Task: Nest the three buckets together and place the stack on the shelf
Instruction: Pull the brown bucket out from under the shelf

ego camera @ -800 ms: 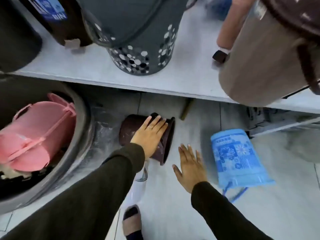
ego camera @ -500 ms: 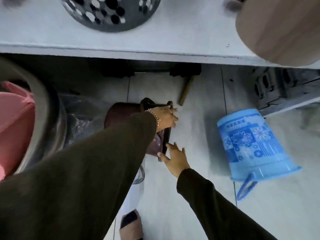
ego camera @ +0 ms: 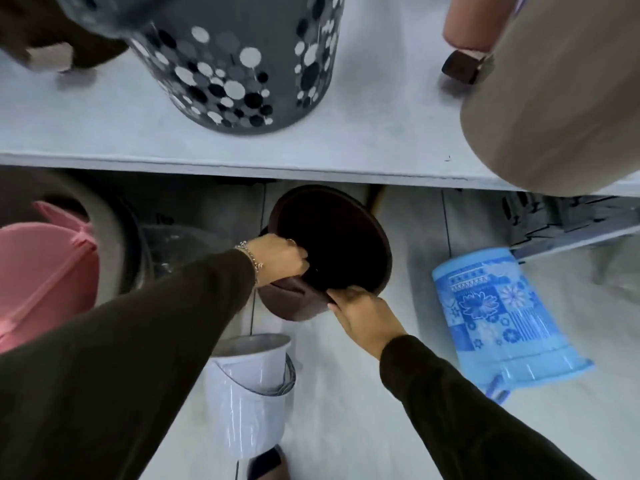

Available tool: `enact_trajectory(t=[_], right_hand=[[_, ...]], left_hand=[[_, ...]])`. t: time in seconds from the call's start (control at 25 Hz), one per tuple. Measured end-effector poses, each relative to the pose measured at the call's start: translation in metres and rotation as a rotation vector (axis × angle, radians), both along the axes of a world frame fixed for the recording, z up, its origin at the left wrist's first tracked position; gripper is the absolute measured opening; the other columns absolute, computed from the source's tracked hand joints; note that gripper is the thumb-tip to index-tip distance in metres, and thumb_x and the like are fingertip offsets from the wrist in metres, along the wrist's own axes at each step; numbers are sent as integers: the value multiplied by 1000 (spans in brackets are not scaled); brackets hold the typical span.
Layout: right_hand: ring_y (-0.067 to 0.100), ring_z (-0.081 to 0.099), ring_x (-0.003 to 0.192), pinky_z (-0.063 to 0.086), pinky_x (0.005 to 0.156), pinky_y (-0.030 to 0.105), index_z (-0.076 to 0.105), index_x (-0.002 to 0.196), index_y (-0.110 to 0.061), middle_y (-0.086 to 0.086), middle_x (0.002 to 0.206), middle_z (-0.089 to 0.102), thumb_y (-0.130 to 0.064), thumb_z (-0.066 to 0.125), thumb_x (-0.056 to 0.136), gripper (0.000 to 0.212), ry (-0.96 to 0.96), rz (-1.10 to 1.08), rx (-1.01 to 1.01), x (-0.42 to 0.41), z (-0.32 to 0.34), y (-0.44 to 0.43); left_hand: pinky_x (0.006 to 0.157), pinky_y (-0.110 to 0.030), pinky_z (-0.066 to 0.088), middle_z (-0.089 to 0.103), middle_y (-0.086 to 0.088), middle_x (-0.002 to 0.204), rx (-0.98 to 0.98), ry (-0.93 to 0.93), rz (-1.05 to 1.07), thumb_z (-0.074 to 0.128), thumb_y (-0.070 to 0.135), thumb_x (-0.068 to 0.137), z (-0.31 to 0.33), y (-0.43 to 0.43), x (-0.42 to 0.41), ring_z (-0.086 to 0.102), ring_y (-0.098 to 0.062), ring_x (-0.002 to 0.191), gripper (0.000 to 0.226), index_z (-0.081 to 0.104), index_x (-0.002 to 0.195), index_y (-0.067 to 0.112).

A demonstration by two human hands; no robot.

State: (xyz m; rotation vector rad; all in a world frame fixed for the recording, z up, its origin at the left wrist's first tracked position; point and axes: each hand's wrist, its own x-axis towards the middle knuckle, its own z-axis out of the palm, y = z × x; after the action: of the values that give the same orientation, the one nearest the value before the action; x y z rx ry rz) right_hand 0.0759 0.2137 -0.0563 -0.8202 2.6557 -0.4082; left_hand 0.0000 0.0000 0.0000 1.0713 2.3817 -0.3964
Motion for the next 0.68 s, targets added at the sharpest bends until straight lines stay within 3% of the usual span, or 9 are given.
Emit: enact_trajectory(t=[0.12,0.28,0.32,0.4,0.44,0.52,0.6,0.68], right_hand=[[31,62,110,58,81,39,56,129,-11,11,117,70,-9,41,99,33,72,199,230,-7,2,-8],[30,61,108,55,78,37,59,122,-9,10,115,70,1,44,93,34,77,251,319,2,-18,-19],[30,61,110,55,84,37,59,123,-9,11,118,70,1,44,94,35,72,226,321,7,-23,-21],[33,54,129,44,109,40,52,138,-10,14,138,61,-9,45,98,41,20,143,286,18,-29,-18],[34,44,141,32,119,41,43,148,-10,14,151,50,-19,46,101,48,5,97,252,22,-29,-14],[30,23,153,14,125,42,27,157,-11,11,164,28,-35,47,100,65,11,26,218,27,-22,1],[28,12,155,10,125,44,18,159,-11,10,168,17,-39,46,99,72,28,-17,237,31,-16,19],[28,7,156,9,127,45,12,160,-11,11,169,10,-40,44,100,74,12,-58,268,35,-12,42]], left_hand=[[77,-39,56,63,0,117,13,-18,172,49,4,91,-24,-15,38,66,-26,103,35,60,120,21],[77,-39,57,64,0,116,1,-26,344,52,-1,88,-58,-16,69,66,-25,104,41,58,121,23],[79,-40,56,62,-1,119,0,-30,374,51,-2,88,-64,-16,75,64,-26,107,44,56,124,23],[92,-42,53,58,-2,128,2,-53,420,56,3,87,-70,-16,86,58,-27,118,51,50,134,22],[103,-43,47,53,-3,137,10,-49,430,60,12,87,-70,-17,91,51,-28,127,56,43,140,23],[120,-45,24,32,-5,156,35,-56,463,62,35,85,-63,-19,100,28,-30,145,77,25,151,21],[123,-44,10,14,-6,163,69,-35,491,58,43,84,-54,-16,108,12,-28,151,88,12,154,19],[122,-43,7,10,-5,164,103,10,526,55,38,85,-46,-1,117,7,-26,152,86,8,154,18]])
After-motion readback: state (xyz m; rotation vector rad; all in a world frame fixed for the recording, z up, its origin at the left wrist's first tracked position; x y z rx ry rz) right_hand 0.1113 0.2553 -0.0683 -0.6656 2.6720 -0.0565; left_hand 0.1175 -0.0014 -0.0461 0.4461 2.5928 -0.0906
